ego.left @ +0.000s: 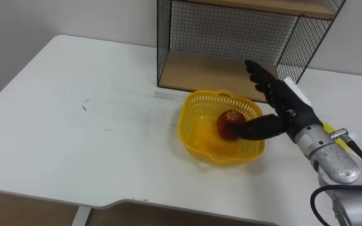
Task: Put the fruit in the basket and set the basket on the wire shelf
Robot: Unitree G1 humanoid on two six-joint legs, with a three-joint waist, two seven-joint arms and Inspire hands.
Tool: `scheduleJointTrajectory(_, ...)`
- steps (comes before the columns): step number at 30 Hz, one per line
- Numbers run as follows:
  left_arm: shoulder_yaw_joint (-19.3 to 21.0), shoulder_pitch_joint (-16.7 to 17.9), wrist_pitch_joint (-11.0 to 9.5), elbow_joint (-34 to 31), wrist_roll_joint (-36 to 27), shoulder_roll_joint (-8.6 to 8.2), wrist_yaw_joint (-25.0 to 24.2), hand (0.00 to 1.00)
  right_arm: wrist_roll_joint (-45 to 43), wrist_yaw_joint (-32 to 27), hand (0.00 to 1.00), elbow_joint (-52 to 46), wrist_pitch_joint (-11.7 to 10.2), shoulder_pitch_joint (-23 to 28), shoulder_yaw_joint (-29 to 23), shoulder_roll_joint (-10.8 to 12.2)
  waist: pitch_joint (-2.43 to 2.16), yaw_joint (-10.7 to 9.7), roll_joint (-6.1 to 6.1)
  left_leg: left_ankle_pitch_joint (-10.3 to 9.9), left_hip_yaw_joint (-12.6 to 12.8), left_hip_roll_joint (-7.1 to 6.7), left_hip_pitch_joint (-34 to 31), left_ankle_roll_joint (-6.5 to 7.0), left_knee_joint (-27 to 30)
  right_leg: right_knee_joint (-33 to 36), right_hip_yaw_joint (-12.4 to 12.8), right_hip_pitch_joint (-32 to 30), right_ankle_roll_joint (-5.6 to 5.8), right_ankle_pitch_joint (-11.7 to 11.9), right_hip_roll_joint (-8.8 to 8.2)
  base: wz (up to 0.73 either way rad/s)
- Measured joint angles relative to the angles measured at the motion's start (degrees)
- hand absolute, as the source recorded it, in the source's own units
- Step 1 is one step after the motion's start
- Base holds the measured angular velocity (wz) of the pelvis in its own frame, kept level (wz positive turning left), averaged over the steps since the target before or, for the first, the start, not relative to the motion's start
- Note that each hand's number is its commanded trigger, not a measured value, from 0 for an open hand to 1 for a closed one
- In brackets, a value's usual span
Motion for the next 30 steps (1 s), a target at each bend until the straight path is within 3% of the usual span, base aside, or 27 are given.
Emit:
scheduleJointTrajectory(6, 1.30, 0.76, -0.38, 0.00, -0.01, -0.06, -0.01, 0.00, 0.65, -6.33, 0.00, 0.00, -1.83, -0.09, -6.80, -0.01, 0.02, -0.90, -0.20, -0.01, 0.26, 0.02, 0.06, 0.00, -0.03, 0.10, 0.24, 0.00, 0.00, 0.00, -0.01, -0.01)
scheduleJointTrajectory(20, 2.52, 2.03, -0.25, 0.03, 0.01, -0.92, 0.00, 0.00, 2.45, -19.57, 0.00, 0.00, -1.91, -0.63, -10.67, -0.01, 0.36, -1.48, -0.92, -0.01, 1.16, 0.04, 0.00, 0.01, -0.81, 0.03, 1.41, -0.35, 0.00, 0.00, -0.05, -0.04)
scheduleJointTrajectory(24, 3.82, 2.03, -0.25, 0.02, -0.06, -0.93, 0.01, 0.00, 2.27, -25.04, 0.00, 1.87, -2.41, -2.77, -12.21, -0.22, 0.28, -1.87, -0.77, 0.00, 1.21, 0.08, 0.02, 0.01, -0.83, 0.04, 1.03, -0.82, 0.00, 0.00, -0.03, 0.00)
scheduleJointTrajectory(28, 4.38, 2.28, -0.20, 0.00, -0.06, -0.93, 0.40, 0.00, 2.30, -26.76, 0.00, 3.41, -2.40, -3.46, -12.79, -0.28, 0.22, -2.59, -0.67, 0.01, 1.37, 0.04, 0.15, 0.01, -1.07, 0.06, 1.07, -0.66, 0.01, 0.00, -0.05, -0.01)
scheduleJointTrajectory(30, 4.38, 2.51, 0.15, -0.12, -0.13, -0.93, 0.48, 0.00, 2.72, -27.04, 0.00, 6.39, -2.24, -3.51, -13.06, -0.73, -0.02, -2.65, -0.98, 0.11, 1.55, 0.04, 0.57, 0.02, -1.65, 0.08, 1.08, -0.39, 0.02, 0.00, -0.09, -0.04)
